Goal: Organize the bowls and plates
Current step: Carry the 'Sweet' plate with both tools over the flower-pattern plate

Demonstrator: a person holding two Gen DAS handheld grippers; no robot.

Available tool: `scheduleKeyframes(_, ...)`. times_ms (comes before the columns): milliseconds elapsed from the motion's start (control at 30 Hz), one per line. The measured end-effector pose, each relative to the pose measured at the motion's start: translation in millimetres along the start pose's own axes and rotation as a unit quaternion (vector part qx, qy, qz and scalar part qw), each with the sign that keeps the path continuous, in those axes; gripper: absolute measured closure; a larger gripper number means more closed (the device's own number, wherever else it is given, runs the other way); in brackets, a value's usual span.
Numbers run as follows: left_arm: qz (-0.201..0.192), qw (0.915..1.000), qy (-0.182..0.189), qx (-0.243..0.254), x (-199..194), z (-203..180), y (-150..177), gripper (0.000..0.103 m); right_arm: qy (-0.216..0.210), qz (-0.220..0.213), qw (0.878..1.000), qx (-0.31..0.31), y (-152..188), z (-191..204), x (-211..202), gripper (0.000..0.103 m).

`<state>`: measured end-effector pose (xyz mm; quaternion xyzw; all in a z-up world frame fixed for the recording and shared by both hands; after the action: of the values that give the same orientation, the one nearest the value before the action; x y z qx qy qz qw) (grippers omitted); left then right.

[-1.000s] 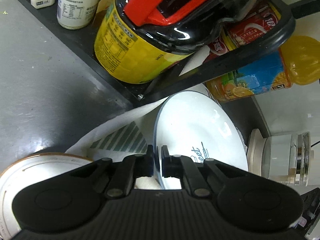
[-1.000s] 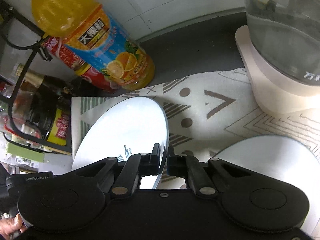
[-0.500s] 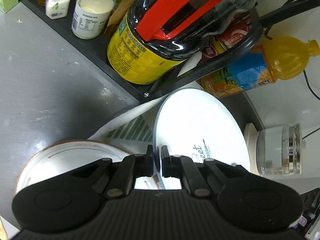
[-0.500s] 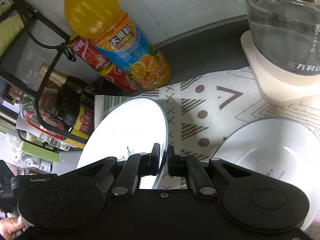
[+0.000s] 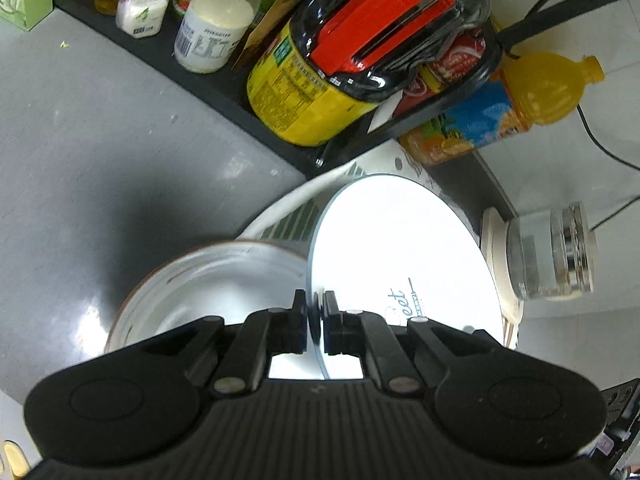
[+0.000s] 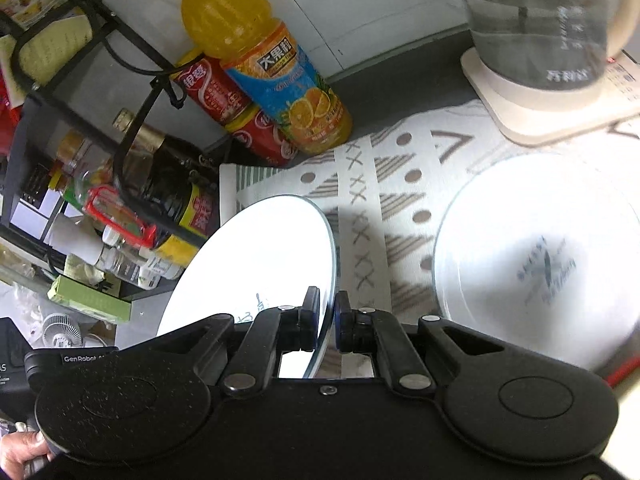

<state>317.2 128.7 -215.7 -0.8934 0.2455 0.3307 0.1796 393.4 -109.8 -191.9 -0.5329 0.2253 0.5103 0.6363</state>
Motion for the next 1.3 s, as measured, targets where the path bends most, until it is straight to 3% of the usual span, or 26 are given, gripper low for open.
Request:
scheduleKeyframes(600,0.030,0.9995,0.002,0.011,-38.8,46.6,36.0,0.098,0.022,-0.006,1.000,0.013,77.4,17.7,-19.0,0.096)
scheduleKeyframes(1300,0.042,0.9991,-0.010,-0.004,-47.1,88.4,52.7,0.097,0.047,0.010,0.999,-0.007,113.9,31.9,-9.3,0.095)
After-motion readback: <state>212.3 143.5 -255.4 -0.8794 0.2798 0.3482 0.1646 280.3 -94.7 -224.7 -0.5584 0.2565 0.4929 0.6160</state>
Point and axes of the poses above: each gripper's, at about its wrist camera, not at the fingertips, and x roughly the way its jaws point, z to its left, y to its underside, the point moved 9 cm from there along x, roughly the way its jaws point, and after that the axes turned 12 degrees about y, right-handed, at the moved point
